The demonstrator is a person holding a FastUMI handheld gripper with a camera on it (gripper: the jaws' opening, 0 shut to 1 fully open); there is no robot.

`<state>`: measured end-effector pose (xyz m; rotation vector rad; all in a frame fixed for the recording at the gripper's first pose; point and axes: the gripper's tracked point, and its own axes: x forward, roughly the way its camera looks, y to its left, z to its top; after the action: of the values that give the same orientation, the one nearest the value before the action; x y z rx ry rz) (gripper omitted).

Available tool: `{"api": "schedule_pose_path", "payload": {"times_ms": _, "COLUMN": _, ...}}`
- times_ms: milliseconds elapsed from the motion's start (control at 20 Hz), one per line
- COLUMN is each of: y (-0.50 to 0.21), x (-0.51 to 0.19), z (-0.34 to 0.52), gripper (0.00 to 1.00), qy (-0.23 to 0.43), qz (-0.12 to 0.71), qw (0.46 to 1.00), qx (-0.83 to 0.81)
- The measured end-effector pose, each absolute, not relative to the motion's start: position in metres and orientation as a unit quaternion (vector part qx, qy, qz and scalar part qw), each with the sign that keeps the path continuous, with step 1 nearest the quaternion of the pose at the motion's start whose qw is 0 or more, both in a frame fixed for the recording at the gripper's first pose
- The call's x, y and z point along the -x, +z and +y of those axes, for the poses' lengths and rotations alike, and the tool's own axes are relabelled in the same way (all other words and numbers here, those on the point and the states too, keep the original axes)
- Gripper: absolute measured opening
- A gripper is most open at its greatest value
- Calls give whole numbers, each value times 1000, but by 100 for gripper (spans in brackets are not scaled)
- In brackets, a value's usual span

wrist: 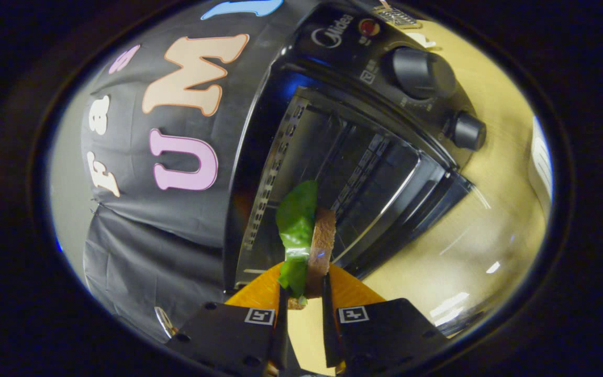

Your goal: Open the toaster oven, put the food inside, and close the toaster oven door.

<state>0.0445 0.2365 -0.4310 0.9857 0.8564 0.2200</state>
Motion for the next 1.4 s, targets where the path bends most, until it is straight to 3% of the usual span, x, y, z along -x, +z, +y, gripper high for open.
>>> {"api": "schedule_pose_path", "payload": {"times_ms": 400, "y": -449, "x": -70, "z": 232, "gripper": 30, "qy": 46, "qz": 350, "qw": 872, "qx": -339}}
{"api": "schedule_pose_path", "payload": {"times_ms": 750, "y": -434, "x": -70, "z": 195, "gripper": 74, "qy": -21, "qz": 323, "qw": 935, "qx": -141}}
{"api": "schedule_pose_path", "payload": {"times_ms": 950, "y": -387, "x": -57, "z": 191, "gripper": 99, "qy": -12, "qz": 269, "qw": 958, "qx": -104}}
{"api": "schedule_pose_path", "payload": {"times_ms": 1400, "y": -374, "x": 67, "z": 150, "gripper": 99, "qy": -11, "qz": 344, "qw": 938, "qx": -40}}
